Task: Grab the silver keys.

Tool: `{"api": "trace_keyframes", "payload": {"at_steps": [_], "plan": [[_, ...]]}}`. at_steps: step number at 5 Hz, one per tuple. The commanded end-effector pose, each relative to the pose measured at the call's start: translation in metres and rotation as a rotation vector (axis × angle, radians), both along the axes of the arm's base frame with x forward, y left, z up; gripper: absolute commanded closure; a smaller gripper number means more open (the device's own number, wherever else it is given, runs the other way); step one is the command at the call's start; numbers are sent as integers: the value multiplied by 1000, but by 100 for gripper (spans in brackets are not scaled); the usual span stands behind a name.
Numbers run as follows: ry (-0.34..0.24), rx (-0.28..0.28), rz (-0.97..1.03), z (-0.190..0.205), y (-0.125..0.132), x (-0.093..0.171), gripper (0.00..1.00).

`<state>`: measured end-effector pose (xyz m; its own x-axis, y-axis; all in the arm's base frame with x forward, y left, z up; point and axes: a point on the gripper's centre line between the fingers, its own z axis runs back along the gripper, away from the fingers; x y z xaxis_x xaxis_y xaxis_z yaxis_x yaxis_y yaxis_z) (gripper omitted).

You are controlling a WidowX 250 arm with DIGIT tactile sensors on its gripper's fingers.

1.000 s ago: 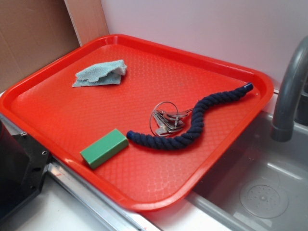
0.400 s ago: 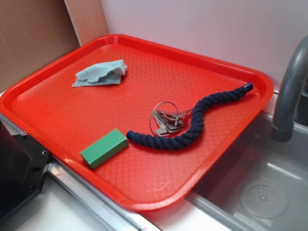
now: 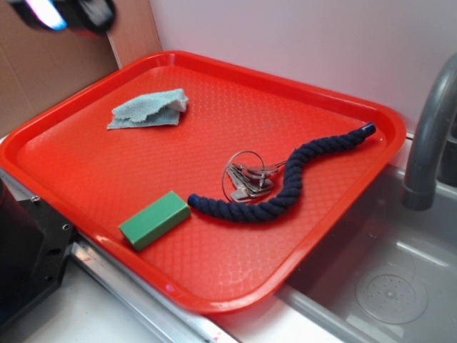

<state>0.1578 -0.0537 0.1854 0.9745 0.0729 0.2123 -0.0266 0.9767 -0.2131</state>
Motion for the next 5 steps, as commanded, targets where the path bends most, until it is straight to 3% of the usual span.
{"api": "trace_keyframes", "payload": {"at_steps": [1,2,3,5], "plan": [[10,-60,-167,-54,-56,35,0],[67,-86,-240,-83,-79,40,0],[132,-67,-258,-108,-83,46,0],[188,-15,-304,-141,-84,59,0]]}}
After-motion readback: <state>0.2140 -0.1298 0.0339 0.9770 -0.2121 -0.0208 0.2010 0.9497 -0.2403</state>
